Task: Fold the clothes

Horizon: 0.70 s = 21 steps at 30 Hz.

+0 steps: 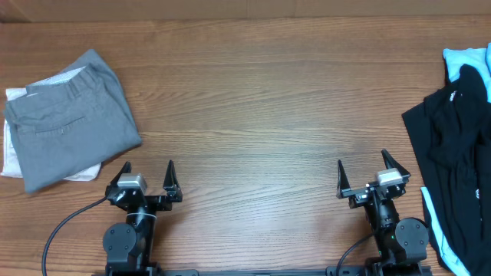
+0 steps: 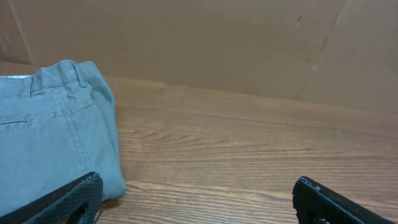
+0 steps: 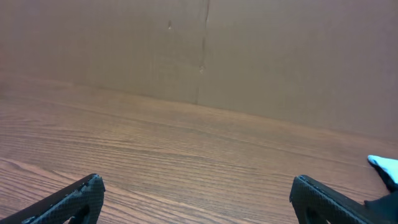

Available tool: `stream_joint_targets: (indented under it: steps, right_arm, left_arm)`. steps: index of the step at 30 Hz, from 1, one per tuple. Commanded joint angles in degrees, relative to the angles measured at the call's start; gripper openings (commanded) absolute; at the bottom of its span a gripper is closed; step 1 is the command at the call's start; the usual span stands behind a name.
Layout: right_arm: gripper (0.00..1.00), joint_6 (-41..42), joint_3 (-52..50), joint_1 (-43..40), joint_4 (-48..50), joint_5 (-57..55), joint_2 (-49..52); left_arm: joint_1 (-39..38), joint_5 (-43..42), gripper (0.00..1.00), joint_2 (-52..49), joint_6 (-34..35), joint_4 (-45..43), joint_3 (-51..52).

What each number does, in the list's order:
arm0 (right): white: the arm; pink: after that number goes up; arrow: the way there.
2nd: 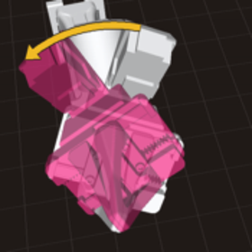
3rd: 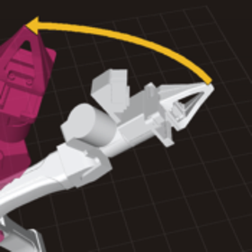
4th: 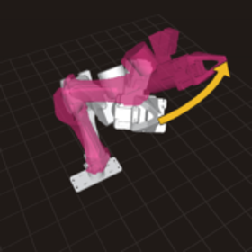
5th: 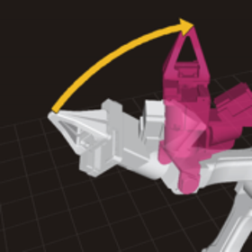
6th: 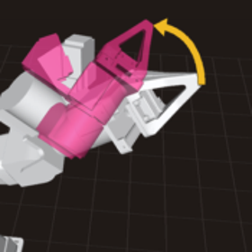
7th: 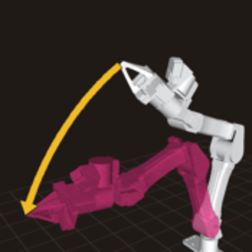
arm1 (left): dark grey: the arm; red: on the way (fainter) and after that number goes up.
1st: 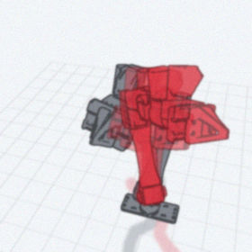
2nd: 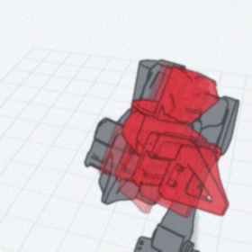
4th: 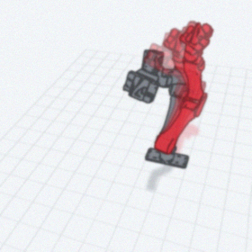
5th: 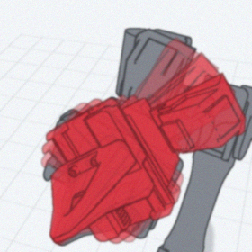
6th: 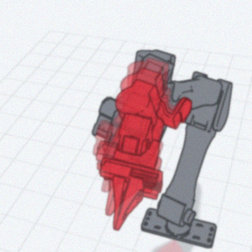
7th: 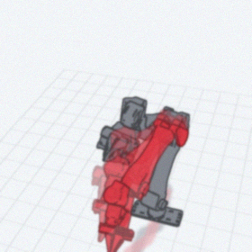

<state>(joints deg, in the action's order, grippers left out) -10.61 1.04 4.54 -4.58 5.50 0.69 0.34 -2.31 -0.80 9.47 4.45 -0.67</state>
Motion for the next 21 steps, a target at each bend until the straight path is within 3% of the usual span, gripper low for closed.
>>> stream_joint_targets:
  steps: [1,21]
  right_arm:
    - [1.0,-0.3,-0.6,0.2,0.2,-0.5,-0.5]
    - [1.0,-0.3,-0.6,0.2,0.2,-0.5,-0.5]
  left_arm:
    - [-0.6,0.9,1.0,0.5,0.6,-0.1,0.4]
    - [-0.6,0.9,1.0,0.5,0.6,-0.1,0.4]
